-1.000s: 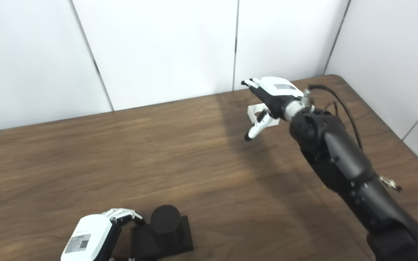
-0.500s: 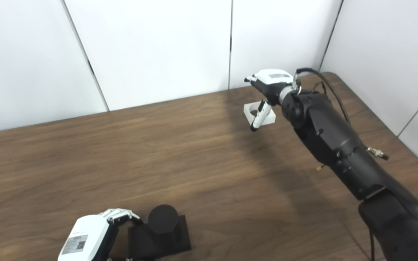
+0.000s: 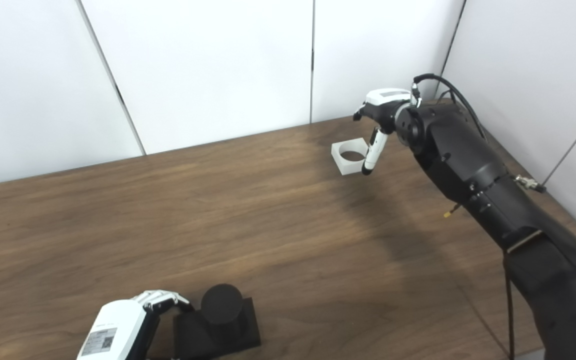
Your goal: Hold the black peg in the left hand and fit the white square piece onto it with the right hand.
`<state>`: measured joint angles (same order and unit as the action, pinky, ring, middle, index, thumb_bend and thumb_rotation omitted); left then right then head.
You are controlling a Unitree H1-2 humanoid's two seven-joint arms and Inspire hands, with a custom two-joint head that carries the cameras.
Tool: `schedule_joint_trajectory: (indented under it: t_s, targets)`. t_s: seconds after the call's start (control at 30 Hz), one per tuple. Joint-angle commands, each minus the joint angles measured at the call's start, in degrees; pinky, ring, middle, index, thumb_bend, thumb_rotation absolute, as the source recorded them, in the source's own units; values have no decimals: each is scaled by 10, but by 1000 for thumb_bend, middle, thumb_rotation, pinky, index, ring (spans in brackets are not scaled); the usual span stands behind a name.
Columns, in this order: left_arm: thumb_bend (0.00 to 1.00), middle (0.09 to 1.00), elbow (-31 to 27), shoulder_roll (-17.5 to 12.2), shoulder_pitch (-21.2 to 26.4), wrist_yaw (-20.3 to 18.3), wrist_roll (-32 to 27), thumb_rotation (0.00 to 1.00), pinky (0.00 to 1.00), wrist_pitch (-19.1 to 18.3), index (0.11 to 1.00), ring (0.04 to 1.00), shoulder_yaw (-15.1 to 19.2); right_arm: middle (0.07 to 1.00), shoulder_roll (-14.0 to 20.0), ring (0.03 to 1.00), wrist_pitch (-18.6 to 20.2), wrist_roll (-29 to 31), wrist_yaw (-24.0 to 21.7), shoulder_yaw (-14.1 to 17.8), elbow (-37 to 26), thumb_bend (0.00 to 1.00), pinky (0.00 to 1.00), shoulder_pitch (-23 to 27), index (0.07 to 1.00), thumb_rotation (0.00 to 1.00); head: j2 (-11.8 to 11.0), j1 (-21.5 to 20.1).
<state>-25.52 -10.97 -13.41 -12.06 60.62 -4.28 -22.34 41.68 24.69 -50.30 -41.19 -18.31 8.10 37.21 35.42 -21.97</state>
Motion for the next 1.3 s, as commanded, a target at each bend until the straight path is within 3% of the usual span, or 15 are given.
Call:
schedule_joint_trajectory:
  t_s: [0.0,0.37,1.27]
  targets:
    - [518,708,20,-4,-18,-17,-8,42,674,-4,483,758,-3,1000,21,1000,6,-11,-2,5,-7,1000,1000,40,873,240,1,0]
    - [517,710,23,-3,-22,7,-23,42,673,5,483,759,4,1000,13,1000,1,-6,9,10,12,1000,1000,30,869,216,3,1]
    - [517,711,17,-6,-27,2,-20,41,681,3,483,763,2,1000,-10,1000,-14,0,52,0,35,1000,1000,30,899,193,11,5]
